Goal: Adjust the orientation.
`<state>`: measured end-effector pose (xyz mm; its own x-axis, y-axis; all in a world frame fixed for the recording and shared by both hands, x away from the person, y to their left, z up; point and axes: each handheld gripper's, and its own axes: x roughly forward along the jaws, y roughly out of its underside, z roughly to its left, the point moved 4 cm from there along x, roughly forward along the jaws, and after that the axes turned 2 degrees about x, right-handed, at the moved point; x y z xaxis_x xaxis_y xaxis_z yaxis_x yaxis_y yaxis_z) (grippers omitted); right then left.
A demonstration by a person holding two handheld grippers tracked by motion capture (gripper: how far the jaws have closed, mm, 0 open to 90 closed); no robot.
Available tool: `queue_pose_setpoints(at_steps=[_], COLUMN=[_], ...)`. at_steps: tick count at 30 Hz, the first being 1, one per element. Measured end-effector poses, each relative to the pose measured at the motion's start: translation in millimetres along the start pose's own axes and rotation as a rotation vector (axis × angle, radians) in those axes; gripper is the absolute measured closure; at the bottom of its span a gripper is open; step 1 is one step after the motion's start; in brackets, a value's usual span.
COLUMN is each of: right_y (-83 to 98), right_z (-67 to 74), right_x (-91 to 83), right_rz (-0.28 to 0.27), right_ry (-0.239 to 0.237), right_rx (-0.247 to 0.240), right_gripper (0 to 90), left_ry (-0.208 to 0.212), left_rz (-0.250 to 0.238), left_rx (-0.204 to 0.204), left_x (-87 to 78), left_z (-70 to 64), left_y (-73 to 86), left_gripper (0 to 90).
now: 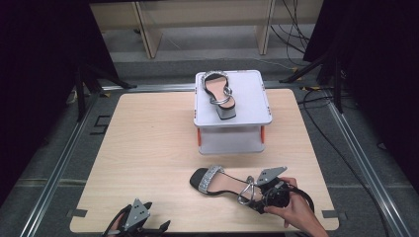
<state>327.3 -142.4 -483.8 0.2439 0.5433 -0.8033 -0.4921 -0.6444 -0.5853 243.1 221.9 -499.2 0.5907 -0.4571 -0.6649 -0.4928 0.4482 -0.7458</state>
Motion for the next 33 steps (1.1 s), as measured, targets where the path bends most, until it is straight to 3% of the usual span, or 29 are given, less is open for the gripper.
queue_pose_setpoints(at_steps=[3, 4, 7, 8, 11, 14, 15, 17, 19, 20, 21, 23, 25, 27, 29, 30, 31, 32, 33], right_y=[1.6, 1.4, -2.9, -8.8, -20.4, -34.2, -38.8, -43.6, -59.5, -64.6, -71.0, -77.3, -94.6, -103.6, -107.2, -110.5, -112.4, -115.7, -116.5], right_z=[-1.5, -0.1, -0.2, 0.7, 1.2, 1.9, 1.5, 1.1, -0.7, 0.9, -1.4, -2.1, -2.2, -0.7, 1.4, 1.0, 4.0, 6.1, 6.7], right_x=[0.3, -4.7, -15.5, -30.7, -50.1, -61.4, -63.0, -63.1, -57.3, -55.1, -51.6, -48.3, -32.8, -20.2, -13.8, -7.7, -2.7, 7.0, 11.6], right_rz=[0.009, 0.005, -0.027, -0.063, -0.127, -0.170, -0.173, -0.171, -0.152, -0.134, -0.133, -0.131, -0.104, -0.072, -0.065, -0.050, -0.026, -0.012, -0.003], right_ry=[-0.005, -0.011, -0.035, -0.007, 0.014, -0.004, 0.002, 0.009, 0.030, 0.024, 0.020, 0.016, 0.006, -0.011, -0.011, -0.012, -0.021, -0.027, -0.022], right_rx=[0.005, 0.051, 0.041, 0.042, 0.039, 0.056, 0.058, 0.060, 0.057, 0.081, 0.054, 0.049, 0.041, 0.027, 0.048, 0.017, 0.037, 0.018, 0.005], right_gripper=[37.1, 33.3, 29.3, 28.4, 28.0, 27.8, 27.8, 27.8, 27.8, 27.8, 27.8, 27.8, 27.3, 27.0, 27.0, 27.0, 27.0, 27.0, 27.0], left_ry=[0.002, 0.004, 0.001, 0.009, -0.001, -0.003, 0.002, -0.001, 0.000, 0.000, 0.000, -0.003, 0.000, -0.002, -0.001, 0.001, -0.001, 0.014, 0.008], left_rz=[0.001, 0.001, 0.000, 0.005, 0.004, 0.008, 0.005, 0.008, 0.009, 0.009, 0.009, 0.010, 0.011, 0.009, 0.008, 0.008, 0.002, -0.004, 0.005], left_rx=[-0.002, -0.002, -0.006, -0.006, -0.003, -0.003, -0.019, -0.004, -0.008, -0.008, -0.010, -0.006, -0.005, -0.007, -0.007, -0.001, -0.014, -0.028, -0.010], left_x=[-0.1, 0.0, 0.4, -0.1, 1.0, 1.3, 2.2, 1.5, 1.7, 1.7, 1.7, 1.5, 1.7, 1.6, 1.4, 1.3, 1.2, 0.1, 1.3], left_z=[0.1, 0.1, 0.2, 0.3, 0.7, 1.7, 1.0, 2.0, 1.5, 1.5, 1.4, 1.9, 1.8, 1.8, 1.9, 2.3, 1.5, 0.2, 2.0], left_y=[0.1, 0.1, 0.3, 0.3, 0.5, 1.0, 1.2, 0.8, 1.0, 1.0, 0.9, 0.8, 1.1, 1.0, 1.0, 0.8, 0.7, 0.2, 1.1], left_gripper=[15.8, 15.7, 15.8, 15.8, 15.8, 15.8, 15.8, 15.8, 15.7, 15.8, 15.7, 15.8, 15.8, 15.8, 15.8, 15.8, 15.8, 15.8, 15.8])
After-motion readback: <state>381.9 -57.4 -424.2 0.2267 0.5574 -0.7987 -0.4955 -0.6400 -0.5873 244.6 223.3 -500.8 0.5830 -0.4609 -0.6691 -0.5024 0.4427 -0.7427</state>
